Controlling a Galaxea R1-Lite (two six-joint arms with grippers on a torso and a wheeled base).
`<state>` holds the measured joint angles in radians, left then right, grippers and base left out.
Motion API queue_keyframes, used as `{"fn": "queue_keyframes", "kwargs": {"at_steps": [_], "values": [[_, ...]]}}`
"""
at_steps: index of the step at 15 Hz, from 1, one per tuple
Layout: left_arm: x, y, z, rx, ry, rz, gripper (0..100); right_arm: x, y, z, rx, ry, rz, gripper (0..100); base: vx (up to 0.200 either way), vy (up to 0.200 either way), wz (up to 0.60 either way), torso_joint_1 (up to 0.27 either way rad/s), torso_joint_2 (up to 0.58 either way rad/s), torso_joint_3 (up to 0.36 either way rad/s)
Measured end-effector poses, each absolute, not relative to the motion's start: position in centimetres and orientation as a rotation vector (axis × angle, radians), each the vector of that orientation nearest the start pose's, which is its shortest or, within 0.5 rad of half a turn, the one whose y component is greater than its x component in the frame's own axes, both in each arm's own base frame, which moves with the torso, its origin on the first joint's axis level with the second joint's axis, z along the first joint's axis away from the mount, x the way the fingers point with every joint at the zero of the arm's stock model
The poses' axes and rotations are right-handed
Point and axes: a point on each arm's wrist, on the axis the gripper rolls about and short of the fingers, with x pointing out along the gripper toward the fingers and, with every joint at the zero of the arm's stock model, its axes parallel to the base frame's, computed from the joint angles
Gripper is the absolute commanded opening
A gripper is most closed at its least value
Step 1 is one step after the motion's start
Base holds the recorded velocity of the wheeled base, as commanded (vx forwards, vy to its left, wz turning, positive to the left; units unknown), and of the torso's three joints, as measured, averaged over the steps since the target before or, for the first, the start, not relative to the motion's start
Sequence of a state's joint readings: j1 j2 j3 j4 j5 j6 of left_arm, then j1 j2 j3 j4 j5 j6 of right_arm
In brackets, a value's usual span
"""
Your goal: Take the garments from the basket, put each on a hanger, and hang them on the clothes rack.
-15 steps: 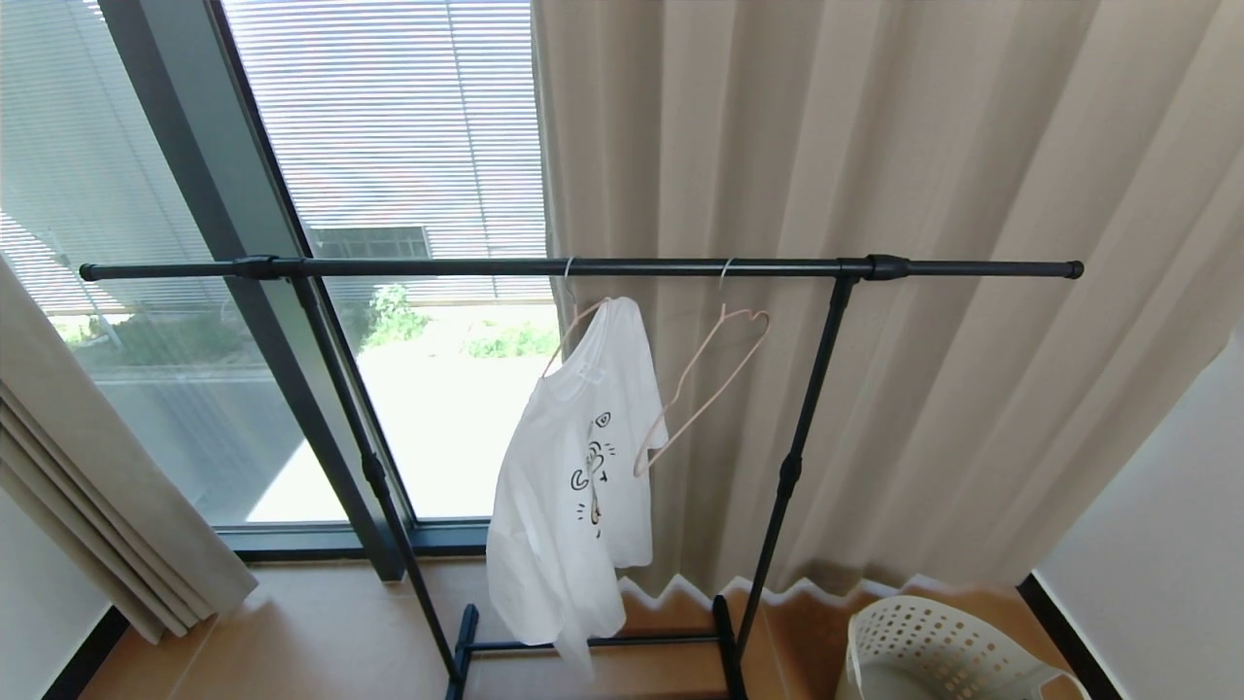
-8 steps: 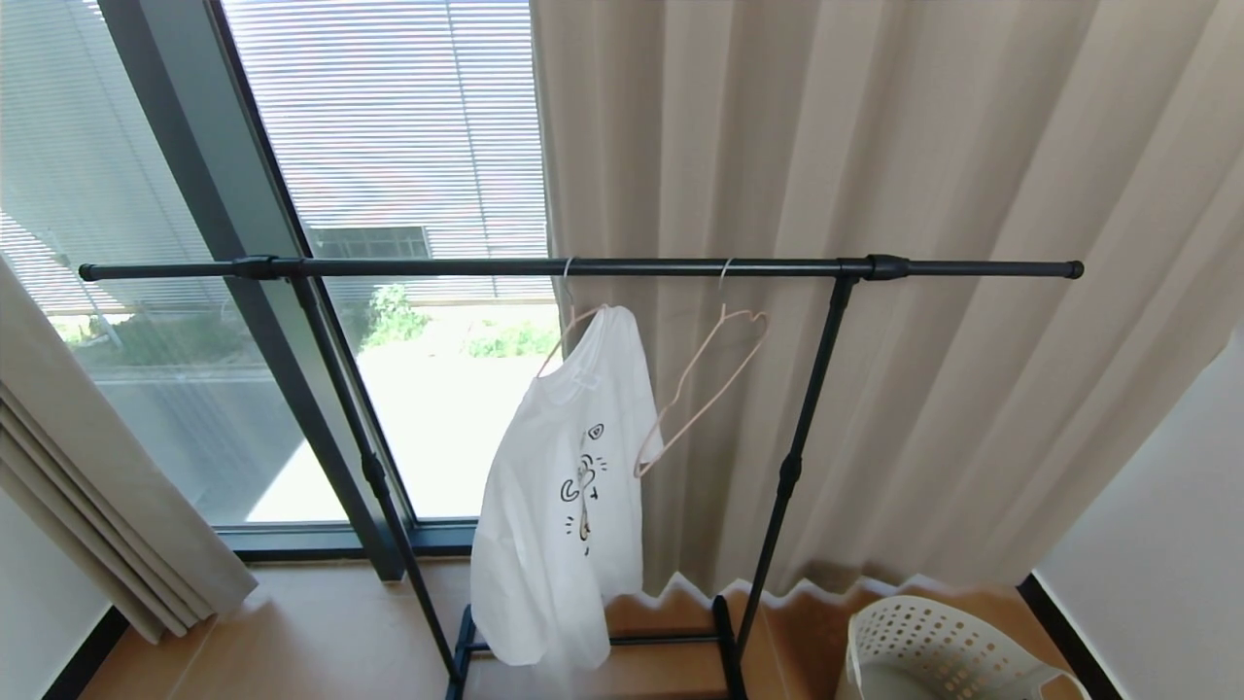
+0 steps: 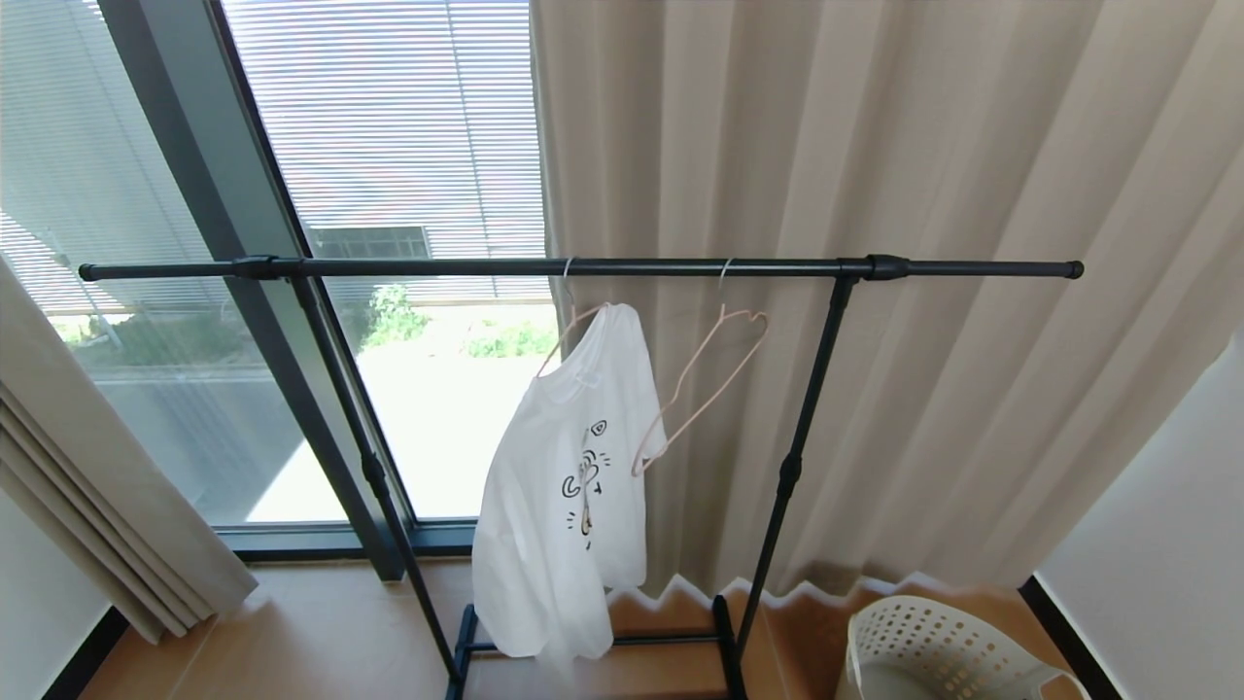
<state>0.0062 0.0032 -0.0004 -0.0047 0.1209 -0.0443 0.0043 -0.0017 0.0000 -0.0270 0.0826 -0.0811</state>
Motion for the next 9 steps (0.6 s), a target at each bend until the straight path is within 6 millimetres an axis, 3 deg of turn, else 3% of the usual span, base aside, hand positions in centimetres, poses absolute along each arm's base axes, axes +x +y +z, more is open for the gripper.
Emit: {"fn": "queue_keyframes", "kwargs": {"at_steps": [9], "values": [[-2.28,0.26,7.6,-0.041,-0.005,0.127,100,-2.31,0.17,7.82,-0.081,-0.032,0.084,100,0.0,0.0,-0.6,0.005,0.0,0.003]]}}
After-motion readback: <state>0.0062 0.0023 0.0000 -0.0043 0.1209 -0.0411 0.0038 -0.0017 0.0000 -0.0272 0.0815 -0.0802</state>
